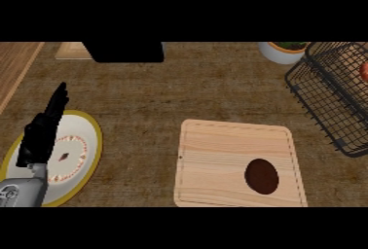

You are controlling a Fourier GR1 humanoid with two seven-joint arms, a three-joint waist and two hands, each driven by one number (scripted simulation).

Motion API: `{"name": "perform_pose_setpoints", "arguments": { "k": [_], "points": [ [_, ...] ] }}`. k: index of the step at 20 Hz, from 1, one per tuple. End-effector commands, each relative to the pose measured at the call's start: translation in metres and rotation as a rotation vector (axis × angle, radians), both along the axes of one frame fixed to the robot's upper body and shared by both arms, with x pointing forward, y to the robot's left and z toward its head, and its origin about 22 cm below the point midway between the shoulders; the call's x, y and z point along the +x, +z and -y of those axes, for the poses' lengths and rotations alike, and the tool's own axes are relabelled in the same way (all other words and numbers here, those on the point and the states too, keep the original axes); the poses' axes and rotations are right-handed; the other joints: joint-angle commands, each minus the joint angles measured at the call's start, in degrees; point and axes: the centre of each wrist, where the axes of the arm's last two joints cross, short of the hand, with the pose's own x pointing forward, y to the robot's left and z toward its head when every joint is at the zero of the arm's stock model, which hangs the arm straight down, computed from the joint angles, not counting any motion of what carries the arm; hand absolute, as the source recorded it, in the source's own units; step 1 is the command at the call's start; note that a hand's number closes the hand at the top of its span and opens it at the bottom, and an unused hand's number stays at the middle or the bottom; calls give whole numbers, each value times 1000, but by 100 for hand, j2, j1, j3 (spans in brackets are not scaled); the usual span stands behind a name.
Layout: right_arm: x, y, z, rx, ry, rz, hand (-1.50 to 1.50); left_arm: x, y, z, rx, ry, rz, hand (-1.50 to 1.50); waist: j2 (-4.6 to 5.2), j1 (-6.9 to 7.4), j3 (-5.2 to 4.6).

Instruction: Pick the squash from the cutting board and place it in the tiered basket

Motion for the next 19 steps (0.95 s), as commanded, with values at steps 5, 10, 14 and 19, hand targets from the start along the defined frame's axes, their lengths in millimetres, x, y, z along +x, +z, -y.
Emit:
{"name": "perform_pose_setpoints", "arguments": {
  "k": [5,10,14,19],
  "points": [
    [0,17,-24,107,-150,173,-150,-1,-9,-5,-8,42,-33,0,-84,-242,-14],
    [-12,33,-25,173,-115,222,-150,-13,-22,-4,-5,79,-46,0,-212,-498,-23],
    [-25,14,-35,181,-76,251,-150,-14,-15,-22,-3,115,-60,0,-260,-653,-24],
    [-52,-8,-44,178,-21,322,-150,-21,-18,-30,6,140,-53,0,-294,-800,-23]
  ]
}}
